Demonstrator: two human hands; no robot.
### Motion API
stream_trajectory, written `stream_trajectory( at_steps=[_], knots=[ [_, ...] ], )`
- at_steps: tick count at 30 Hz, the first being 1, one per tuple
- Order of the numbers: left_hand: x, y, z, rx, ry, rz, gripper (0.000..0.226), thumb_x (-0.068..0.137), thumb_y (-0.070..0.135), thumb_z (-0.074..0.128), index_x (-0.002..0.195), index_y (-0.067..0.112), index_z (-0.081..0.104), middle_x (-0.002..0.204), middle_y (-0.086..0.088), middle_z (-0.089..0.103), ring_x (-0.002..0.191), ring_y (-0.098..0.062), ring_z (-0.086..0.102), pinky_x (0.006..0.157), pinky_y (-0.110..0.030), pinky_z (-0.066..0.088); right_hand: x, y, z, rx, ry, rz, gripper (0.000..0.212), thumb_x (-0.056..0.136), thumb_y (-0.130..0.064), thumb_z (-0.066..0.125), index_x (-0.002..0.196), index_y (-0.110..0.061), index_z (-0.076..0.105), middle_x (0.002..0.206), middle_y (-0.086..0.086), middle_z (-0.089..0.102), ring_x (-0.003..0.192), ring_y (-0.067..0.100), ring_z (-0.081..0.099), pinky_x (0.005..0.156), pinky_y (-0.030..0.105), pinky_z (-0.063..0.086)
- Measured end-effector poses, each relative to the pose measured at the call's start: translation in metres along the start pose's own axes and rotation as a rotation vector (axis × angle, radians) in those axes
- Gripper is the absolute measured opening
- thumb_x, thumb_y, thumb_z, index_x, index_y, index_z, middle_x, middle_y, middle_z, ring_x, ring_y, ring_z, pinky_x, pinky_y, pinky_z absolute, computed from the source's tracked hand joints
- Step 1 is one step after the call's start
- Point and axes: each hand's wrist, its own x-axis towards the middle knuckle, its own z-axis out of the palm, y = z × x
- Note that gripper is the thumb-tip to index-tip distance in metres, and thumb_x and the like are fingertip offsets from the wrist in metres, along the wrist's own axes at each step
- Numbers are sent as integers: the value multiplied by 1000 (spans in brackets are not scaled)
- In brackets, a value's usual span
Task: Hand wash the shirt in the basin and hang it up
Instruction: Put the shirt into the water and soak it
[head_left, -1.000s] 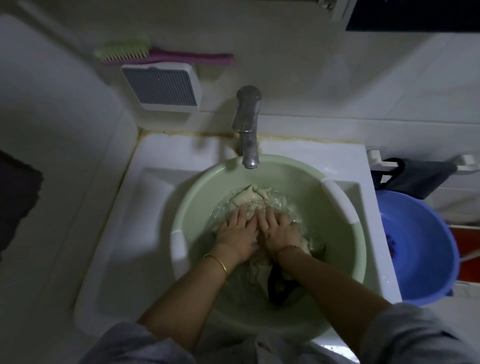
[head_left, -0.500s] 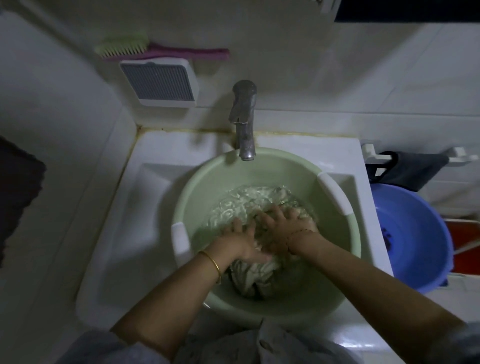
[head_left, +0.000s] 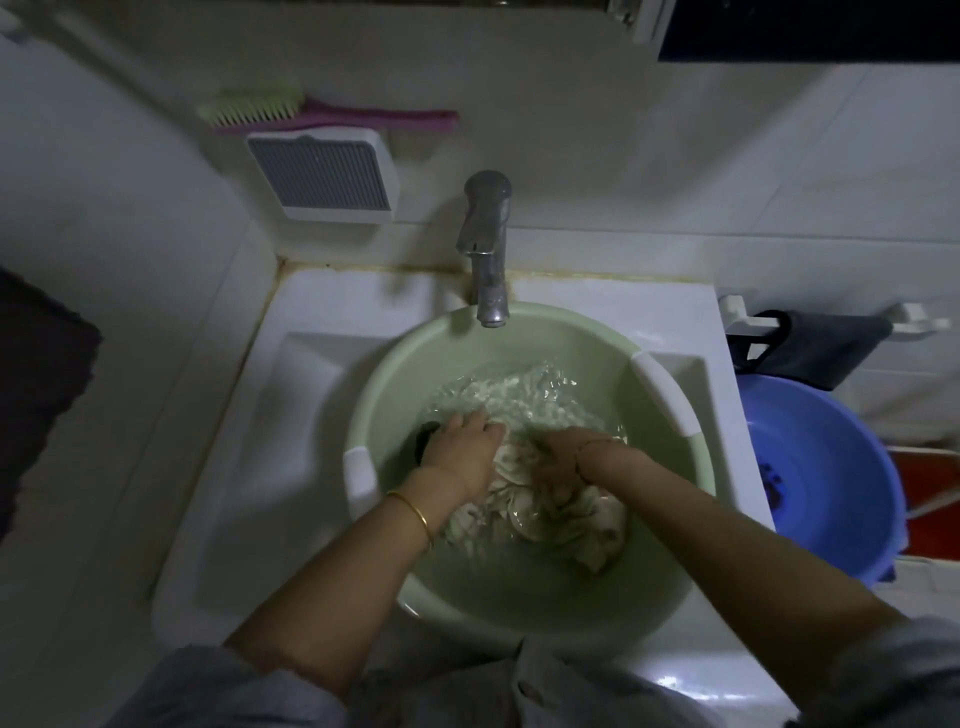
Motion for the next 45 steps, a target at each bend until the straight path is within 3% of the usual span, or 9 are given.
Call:
stream_trajectory(
  at_steps=[5,10,14,29,31,33,36,38,45],
  knots=[
    [-12,9,-26,21,355,-2,36,91,16,47,127,19,51,133,-2,48,122,-23,47,100,-35,30,-24,-3,-26,97,312,-62,14,90,-11,52,102,-10,58,108,10,59,94,26,57,75,28,45],
    [-25,8,-29,-71,180,-17,51,83,3,49,130,24,49,132,-3,46,123,-25,47,100,-38,35,-39,-14,-23,115,487,-40,29,81,8,41,64,-14,35,75,5,45,77,26,47,65,29,36],
    [-38,8,-37,-48,148,-12,45,86,19,54,129,31,49,134,1,49,125,-21,46,100,-37,33,-48,-14,-19,88,338,-152,17,82,2,48,90,-11,56,101,10,54,91,29,54,70,27,37],
    [-71,5,-72,-118,271,-70,34,88,27,57,123,25,57,127,-3,56,116,-24,52,97,-35,42,-77,-37,-47,-45,482,-201,28,82,4,44,63,-16,39,75,3,47,80,25,47,55,27,34],
    [-78,4,-84,-171,296,-86,33,89,28,57,122,24,59,125,-2,58,115,-22,53,97,-32,43,-85,-41,-59,-152,244,-259,31,82,7,47,100,-14,62,111,2,58,108,27,53,78,27,47],
    [-85,1,-101,-232,341,-102,32,89,25,57,120,21,61,121,-3,61,112,-21,55,96,-31,44,-96,-47,-73,-197,24,-251,59,85,3,54,138,-22,45,143,3,39,125,25,46,96,37,47],
    [-99,-6,-140,-286,509,-119,24,89,23,56,110,17,66,115,-5,63,107,-22,57,94,-34,46,-117,-65,-109,83,-5,-262,37,93,-10,50,130,-17,49,116,2,53,92,23,54,62,34,50],
    [-109,-11,-171,-298,676,-130,20,89,23,55,101,15,69,107,-6,67,102,-25,60,88,-36,49,-131,-78,-136,152,122,-320,22,96,-16,45,116,-17,54,93,1,57,87,28,56,63,33,46],
    [-143,-25,-282,-163,1286,-187,25,91,20,49,109,11,63,110,-10,62,101,-26,58,79,-34,47,-168,-119,-224,50,830,-508,25,94,-22,51,112,-17,67,120,2,63,109,20,57,89,26,42]
  ],
)
